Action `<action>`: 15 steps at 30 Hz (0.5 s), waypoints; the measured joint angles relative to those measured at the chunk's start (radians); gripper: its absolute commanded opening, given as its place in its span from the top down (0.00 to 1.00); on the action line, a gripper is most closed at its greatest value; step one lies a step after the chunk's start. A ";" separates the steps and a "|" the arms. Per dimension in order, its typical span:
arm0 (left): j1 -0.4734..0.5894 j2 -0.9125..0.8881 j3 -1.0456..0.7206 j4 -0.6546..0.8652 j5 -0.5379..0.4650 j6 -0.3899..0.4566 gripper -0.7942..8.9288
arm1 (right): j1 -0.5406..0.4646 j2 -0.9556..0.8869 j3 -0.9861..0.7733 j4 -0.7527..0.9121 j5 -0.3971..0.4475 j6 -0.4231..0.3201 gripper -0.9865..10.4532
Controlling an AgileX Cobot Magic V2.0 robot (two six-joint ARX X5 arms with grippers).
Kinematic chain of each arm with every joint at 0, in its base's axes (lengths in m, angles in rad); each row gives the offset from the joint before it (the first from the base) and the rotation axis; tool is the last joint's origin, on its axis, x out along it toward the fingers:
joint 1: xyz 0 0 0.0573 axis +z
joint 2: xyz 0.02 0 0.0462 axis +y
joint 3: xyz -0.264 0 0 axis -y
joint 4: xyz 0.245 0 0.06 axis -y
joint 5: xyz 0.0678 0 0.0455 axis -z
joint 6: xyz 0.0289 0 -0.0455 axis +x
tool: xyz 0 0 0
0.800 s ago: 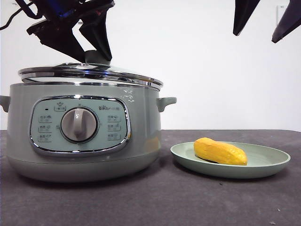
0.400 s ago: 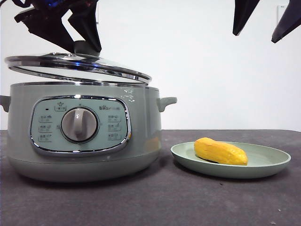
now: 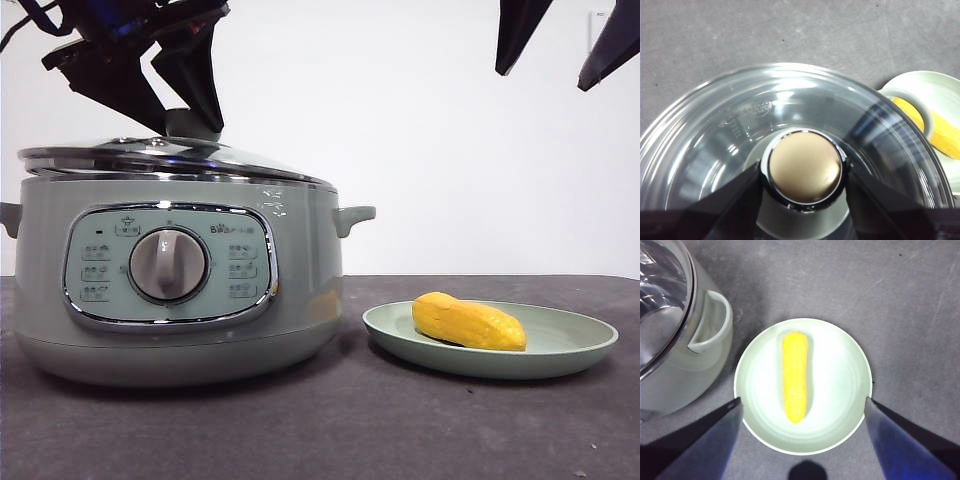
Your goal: Take the corn out from the steamer,put the corn on the plate,close the lid
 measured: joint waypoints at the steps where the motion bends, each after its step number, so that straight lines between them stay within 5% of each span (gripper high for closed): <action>1: 0.000 0.000 -0.003 0.004 0.002 0.000 0.93 | 0.000 0.000 0.000 0.000 0.000 0.000 0.56; 12: 0.000 -0.003 -0.019 0.007 0.010 -0.012 0.91 | 0.000 0.000 0.000 0.001 0.000 0.000 0.56; 15: 0.000 -0.003 -0.019 0.004 0.010 -0.014 0.77 | 0.000 0.000 0.000 0.001 0.000 0.000 0.56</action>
